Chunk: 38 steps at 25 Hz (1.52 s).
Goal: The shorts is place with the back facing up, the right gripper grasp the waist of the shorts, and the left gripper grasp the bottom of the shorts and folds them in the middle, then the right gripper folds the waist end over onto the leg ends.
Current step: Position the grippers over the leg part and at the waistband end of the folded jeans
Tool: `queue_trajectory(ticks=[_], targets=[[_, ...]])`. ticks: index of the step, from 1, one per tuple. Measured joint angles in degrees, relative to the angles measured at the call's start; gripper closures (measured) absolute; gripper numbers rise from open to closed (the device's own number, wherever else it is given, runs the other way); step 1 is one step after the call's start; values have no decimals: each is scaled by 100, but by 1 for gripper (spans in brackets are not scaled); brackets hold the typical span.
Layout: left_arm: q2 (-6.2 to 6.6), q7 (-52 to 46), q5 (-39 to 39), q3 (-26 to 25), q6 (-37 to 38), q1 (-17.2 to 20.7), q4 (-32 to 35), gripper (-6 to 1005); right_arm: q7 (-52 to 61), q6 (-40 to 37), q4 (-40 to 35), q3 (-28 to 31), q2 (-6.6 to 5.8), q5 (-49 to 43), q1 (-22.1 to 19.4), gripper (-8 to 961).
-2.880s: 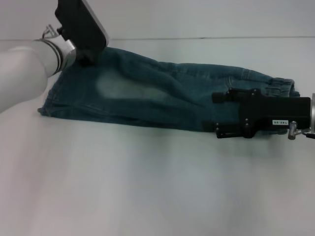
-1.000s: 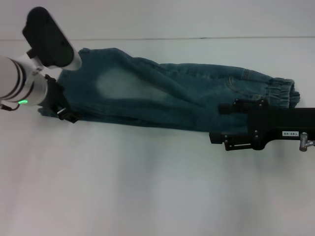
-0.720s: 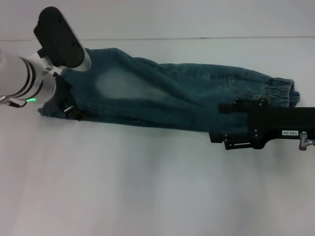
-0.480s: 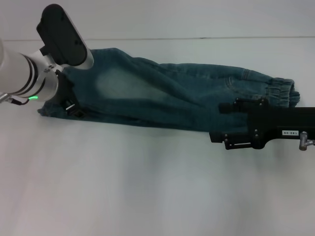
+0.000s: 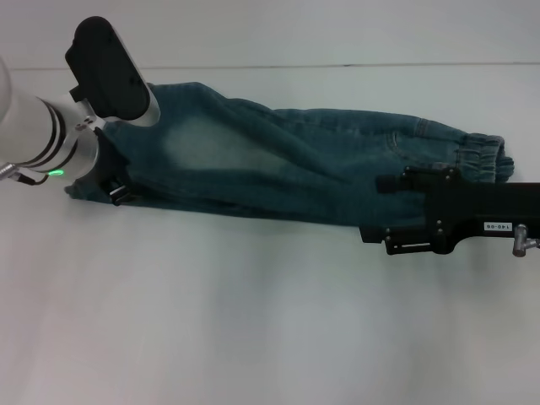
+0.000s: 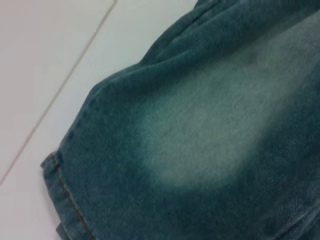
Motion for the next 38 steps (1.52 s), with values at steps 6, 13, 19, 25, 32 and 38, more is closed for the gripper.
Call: queue_trajectory(ticks=[6,13,19,25,32,38], targets=[[-26,12,0,16,-63,-4,-2,741,0,4,0,-9,0,0,16,36],[-28,96,0,28,-25,-21,-34,868,0,56,17,-14,0,0,20,36],[-35,137,0,60,-13,-35,-65,939,0,70,33,-15,0,0,21,36],[-34,160,0,165,-33,-9,-4,935,0,112,60,-23,0,0,36,36],[-42,193,0,169,431,135,367,950,0,110,62,-24,0,0,41,37],[-87,232,0,169,655,240,578,950,0,113,62,-24,7,0,47,37]])
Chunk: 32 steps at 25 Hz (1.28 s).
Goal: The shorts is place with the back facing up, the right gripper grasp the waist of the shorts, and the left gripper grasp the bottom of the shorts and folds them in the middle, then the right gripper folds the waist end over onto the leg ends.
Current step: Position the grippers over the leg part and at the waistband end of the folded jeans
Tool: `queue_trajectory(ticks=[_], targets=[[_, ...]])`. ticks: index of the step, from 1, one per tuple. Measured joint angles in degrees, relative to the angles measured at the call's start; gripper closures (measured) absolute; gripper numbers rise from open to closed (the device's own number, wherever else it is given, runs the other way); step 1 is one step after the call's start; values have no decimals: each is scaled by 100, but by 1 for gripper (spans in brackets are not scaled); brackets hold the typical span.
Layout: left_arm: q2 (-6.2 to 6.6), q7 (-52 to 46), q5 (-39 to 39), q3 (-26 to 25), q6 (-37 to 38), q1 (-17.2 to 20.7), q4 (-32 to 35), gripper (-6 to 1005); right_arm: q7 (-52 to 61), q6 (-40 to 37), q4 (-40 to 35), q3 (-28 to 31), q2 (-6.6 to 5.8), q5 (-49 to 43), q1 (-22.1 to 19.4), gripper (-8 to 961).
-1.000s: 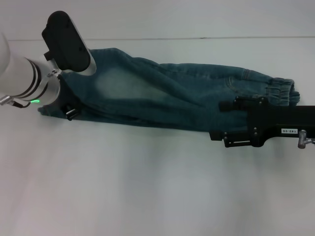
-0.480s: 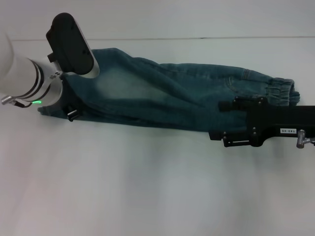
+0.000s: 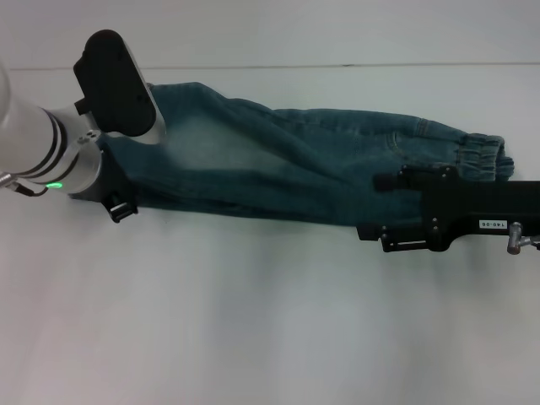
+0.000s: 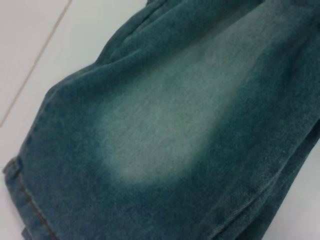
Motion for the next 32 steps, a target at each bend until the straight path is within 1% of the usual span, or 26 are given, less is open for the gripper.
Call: queue_trajectory(ticks=[6,14,17,19,20,24,30,32], targets=[[-61,-38,0,-24,-43,210,402,949,-13,-11,0,0,1,0,-2,37],[-67,-136,6,-17,-52,155,416,949,-14,-31,-33,1,1,0,-18,37],[-36,-171,12,-8,-80,63,265,855,-17,-35,-38,1,1,0,-24,37],[15,-266,17,7,-137,-121,-67,793,-29,-43,-28,1,1,0,-20,37],[25,-287,17,10,-152,-153,-123,754,-40,-52,-22,0,1,0,-18,37],[129,-397,18,95,-296,-486,-742,600,-65,-126,-29,-35,1,0,-7,37],[164,-490,18,250,-623,-547,-858,344,-75,-174,-35,-53,1,0,4,36],[165,-493,18,286,-636,-562,-859,336,-77,-172,-35,-55,1,0,5,36]])
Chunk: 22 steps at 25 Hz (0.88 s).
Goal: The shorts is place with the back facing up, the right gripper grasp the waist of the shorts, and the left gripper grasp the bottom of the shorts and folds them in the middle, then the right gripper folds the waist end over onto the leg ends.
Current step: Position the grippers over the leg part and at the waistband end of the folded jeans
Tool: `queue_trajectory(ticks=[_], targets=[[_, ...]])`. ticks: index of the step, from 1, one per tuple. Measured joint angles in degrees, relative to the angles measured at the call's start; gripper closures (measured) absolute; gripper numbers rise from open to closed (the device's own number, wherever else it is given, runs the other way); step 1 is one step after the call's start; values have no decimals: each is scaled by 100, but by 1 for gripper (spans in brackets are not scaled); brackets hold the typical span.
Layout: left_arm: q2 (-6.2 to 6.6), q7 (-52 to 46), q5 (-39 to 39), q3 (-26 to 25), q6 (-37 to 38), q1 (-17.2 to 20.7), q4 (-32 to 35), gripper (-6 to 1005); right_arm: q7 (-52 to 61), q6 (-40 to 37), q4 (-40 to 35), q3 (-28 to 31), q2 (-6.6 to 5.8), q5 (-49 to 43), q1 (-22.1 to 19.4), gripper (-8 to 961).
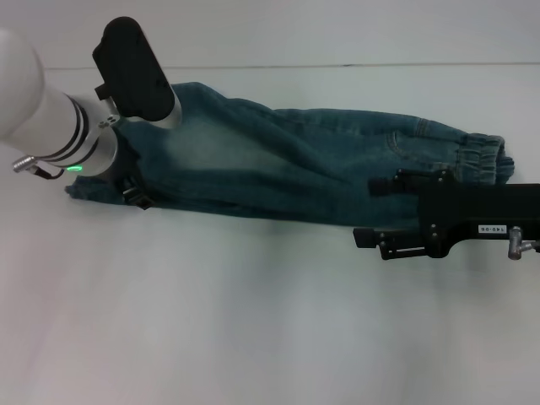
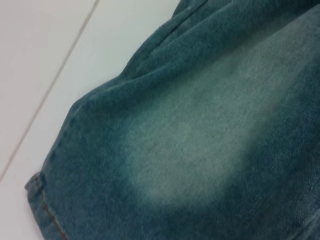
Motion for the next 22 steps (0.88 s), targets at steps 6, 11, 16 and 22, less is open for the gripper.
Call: queue_trajectory(ticks=[6,11,16,22], targets=[[20,-8,0,103,18,-98,-146,310,-3,36,-4,-4,0,0,3,36],[38,0,-1,142,-5,-208,-382,308,-3,58,10,-6,0,0,4,36],[48,7,-4,144,50,-281,-439,392,-3,69,25,-6,0,0,10,36],[49,38,-9,161,122,-291,-439,645,-3,125,44,-5,0,0,13,36]])
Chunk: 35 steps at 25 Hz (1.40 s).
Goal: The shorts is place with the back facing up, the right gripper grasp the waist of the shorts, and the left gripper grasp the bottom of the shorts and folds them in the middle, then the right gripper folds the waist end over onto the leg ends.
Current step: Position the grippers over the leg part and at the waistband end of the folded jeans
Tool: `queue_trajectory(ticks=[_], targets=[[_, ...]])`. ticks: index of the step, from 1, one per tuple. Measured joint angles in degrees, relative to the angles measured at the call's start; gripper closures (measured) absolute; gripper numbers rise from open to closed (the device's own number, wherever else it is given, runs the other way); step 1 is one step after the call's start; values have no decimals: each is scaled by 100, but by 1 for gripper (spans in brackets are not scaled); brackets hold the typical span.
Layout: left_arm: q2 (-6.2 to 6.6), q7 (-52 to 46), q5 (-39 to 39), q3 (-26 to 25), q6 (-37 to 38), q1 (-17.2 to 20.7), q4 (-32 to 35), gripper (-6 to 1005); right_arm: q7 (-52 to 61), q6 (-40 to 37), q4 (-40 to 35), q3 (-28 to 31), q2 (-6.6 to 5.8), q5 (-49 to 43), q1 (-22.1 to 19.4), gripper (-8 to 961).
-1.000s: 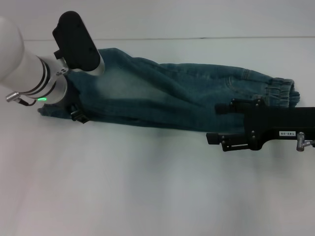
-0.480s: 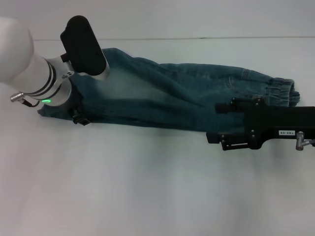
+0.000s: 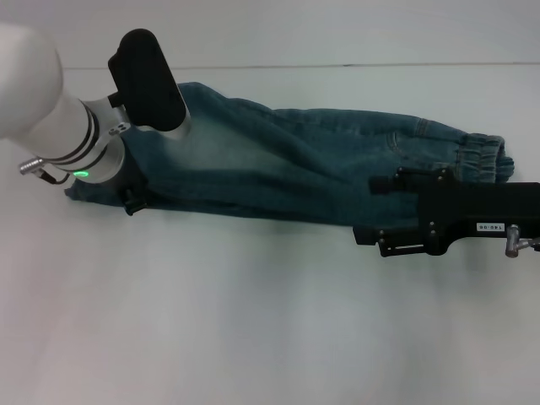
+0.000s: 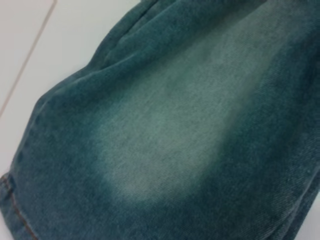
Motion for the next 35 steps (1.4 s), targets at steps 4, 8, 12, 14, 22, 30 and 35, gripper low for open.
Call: queue_trajectory(ticks=[4,8,12,14,22,30,35], targets=[[-12,6,-1,65,21,13,0,784,0,11,7,0,0,0,0,36],[-25,5,-1,114,84,43,33,899,0,14,8,0,0,0,0,37],[-31,-6,-1,92,247,147,265,952,0,23,8,0,0,0,4,37],[-42,-20,0,77,341,316,591,967,0,23,8,0,0,0,10,36],[-97,-20,-1,82,675,727,1148,976,2,23,8,-7,0,-1,36,37],[-149,-37,8,84,686,1030,1449,962,27,22,8,-50,0,0,53,37],[-224,-6,10,77,649,1254,1745,946,41,22,4,-53,0,0,38,36]])
